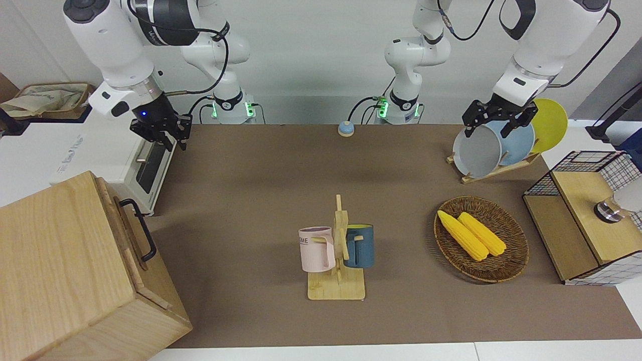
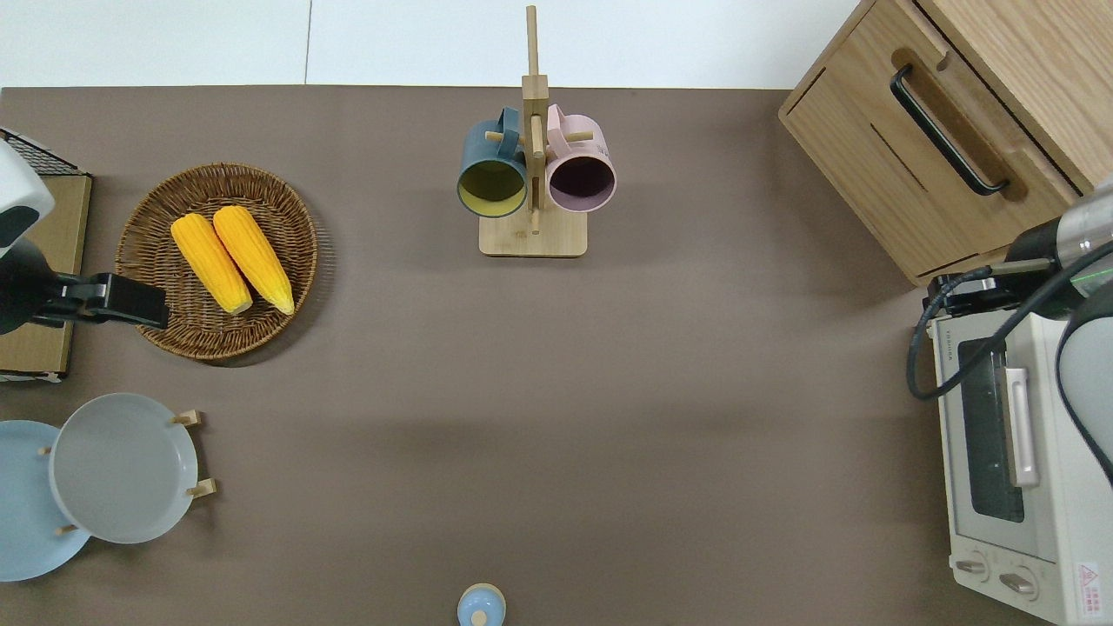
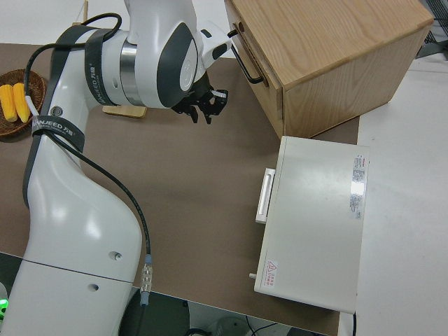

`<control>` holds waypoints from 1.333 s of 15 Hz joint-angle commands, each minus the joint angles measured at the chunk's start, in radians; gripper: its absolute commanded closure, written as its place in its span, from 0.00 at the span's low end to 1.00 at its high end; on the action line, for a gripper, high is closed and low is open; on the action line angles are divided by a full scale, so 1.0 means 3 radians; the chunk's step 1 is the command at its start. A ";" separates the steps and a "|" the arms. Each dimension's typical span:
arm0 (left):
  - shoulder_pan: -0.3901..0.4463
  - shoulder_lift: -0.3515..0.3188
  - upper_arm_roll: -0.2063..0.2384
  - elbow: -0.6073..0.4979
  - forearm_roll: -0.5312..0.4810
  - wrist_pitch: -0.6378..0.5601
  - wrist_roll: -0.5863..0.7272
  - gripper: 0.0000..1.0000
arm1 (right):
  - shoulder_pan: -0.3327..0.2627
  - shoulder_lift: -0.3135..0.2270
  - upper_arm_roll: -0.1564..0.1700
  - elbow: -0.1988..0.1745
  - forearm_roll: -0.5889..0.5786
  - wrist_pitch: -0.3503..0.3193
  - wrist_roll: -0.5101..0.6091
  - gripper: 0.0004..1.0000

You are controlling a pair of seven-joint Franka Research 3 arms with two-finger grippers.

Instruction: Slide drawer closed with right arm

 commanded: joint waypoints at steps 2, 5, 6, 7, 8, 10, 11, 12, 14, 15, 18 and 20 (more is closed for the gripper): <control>-0.0023 -0.0015 0.0001 0.0034 0.0059 -0.0060 -0.0035 0.01 | -0.0055 -0.0104 0.0070 -0.0102 -0.0058 0.0064 -0.0027 0.02; -0.0023 -0.0015 0.0001 0.0029 0.0059 -0.0060 -0.0035 0.01 | -0.0029 -0.0104 0.0085 -0.0086 -0.0338 0.0064 -0.0006 0.01; -0.0023 -0.0015 0.0001 0.0029 0.0059 -0.0060 -0.0035 0.01 | 0.0022 -0.0104 0.0090 -0.0086 -0.0425 0.0069 0.0065 0.01; -0.0023 -0.0015 0.0001 0.0034 0.0059 -0.0060 -0.0035 0.01 | 0.0042 -0.0104 0.0090 -0.0051 -0.0441 0.0069 0.0141 0.01; -0.0023 -0.0010 0.0001 0.0034 0.0059 -0.0060 -0.0035 0.01 | 0.0048 -0.0099 0.0090 -0.0005 -0.0436 0.0069 0.0183 0.01; -0.0023 -0.0015 0.0001 0.0034 0.0059 -0.0060 -0.0035 0.01 | 0.0053 -0.0094 0.0090 0.0011 -0.0390 0.0089 0.0198 0.01; -0.0023 -0.0015 0.0001 0.0034 0.0059 -0.0060 -0.0035 0.01 | 0.0048 -0.0073 0.0090 0.0061 -0.0350 0.0089 0.0193 0.01; -0.0023 -0.0015 0.0001 0.0034 0.0059 -0.0060 -0.0035 0.01 | 0.0043 -0.0058 0.0090 0.0102 -0.0243 0.0089 0.0188 0.01; -0.0023 -0.0015 0.0001 0.0029 0.0059 -0.0060 -0.0035 0.01 | 0.0032 -0.0053 0.0085 0.0108 -0.0170 0.0089 0.0188 0.01; -0.0023 -0.0015 0.0001 0.0034 0.0059 -0.0060 -0.0035 0.01 | 0.0032 -0.0048 0.0090 0.0108 -0.0170 0.0089 0.0188 0.01; -0.0023 -0.0015 0.0001 0.0034 0.0059 -0.0060 -0.0035 0.01 | 0.0022 -0.0043 0.0085 0.0108 -0.0140 0.0089 0.0153 0.01; -0.0023 -0.0015 0.0001 0.0034 0.0059 -0.0060 -0.0035 0.01 | 0.0043 -0.0043 0.0085 0.0108 -0.0124 0.0084 0.0173 0.01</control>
